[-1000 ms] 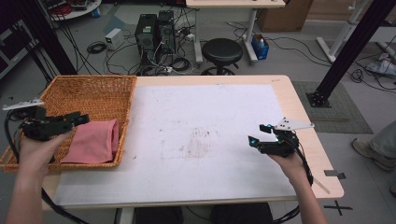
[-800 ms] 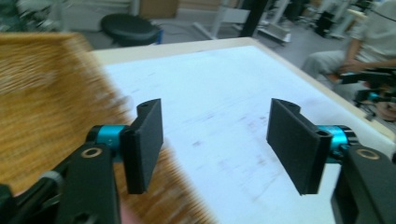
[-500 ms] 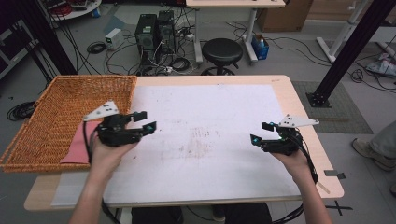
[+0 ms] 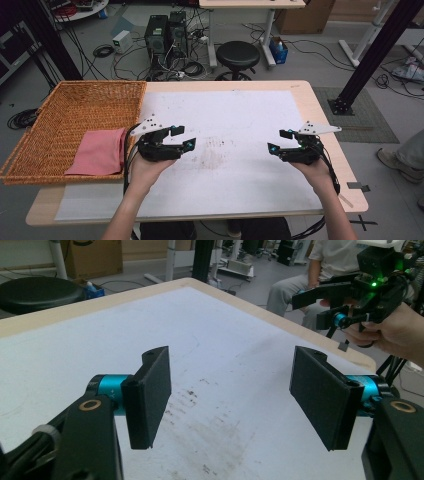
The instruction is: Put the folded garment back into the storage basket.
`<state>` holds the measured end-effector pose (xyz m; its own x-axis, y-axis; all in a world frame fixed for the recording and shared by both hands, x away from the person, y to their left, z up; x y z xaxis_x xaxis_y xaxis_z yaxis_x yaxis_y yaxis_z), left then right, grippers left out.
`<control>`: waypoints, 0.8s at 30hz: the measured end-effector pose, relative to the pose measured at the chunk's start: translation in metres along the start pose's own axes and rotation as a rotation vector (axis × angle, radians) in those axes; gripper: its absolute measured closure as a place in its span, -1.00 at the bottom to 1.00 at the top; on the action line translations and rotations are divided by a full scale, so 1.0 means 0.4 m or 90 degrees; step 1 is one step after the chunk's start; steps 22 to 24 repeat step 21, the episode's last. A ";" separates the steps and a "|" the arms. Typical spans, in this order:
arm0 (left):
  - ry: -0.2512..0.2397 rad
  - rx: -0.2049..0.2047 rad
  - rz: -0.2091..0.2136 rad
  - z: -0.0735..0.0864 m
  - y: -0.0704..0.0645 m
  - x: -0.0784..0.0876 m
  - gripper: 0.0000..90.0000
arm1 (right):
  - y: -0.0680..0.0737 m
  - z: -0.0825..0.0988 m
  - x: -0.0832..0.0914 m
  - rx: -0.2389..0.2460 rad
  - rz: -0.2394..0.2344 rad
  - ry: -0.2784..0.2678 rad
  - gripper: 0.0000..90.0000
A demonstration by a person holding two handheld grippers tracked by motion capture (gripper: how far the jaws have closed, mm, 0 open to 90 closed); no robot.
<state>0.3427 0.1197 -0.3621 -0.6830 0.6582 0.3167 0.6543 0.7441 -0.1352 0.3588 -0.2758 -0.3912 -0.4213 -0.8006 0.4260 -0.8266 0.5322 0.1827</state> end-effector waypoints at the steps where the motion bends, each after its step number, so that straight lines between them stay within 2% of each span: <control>1: 0.005 0.002 0.003 0.002 0.001 -0.003 -0.27 | -0.001 0.000 -0.001 -0.001 -0.001 0.001 -0.45; 10: 0.017 0.012 -0.001 0.014 0.005 -0.016 -0.27 | -0.007 0.005 -0.003 -0.005 0.001 0.002 -0.46; 12: 0.020 0.014 -0.009 0.017 0.007 -0.017 -0.27 | -0.007 0.006 -0.001 -0.003 0.001 0.001 -0.46; 14: 0.020 0.014 -0.009 0.018 0.008 -0.017 -0.27 | -0.007 0.006 -0.001 -0.003 0.001 0.001 -0.46; 17: 0.009 0.031 -0.001 0.022 0.006 -0.016 -0.27 | -0.005 0.008 0.002 -0.009 0.001 0.002 -0.48; 24: 0.011 0.029 0.002 0.024 0.005 -0.018 -0.27 | -0.007 0.010 0.003 -0.009 0.001 0.000 -0.49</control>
Point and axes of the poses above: each handheld gripper's, and its own axes: x roughly backward along the jaws, z roughly out of its underside, y roughly to its left, the point moved 3 cm from there along -x, roughly forward along the jaws, and after that the axes turned 12 degrees about -z, right-handed, at the moved point
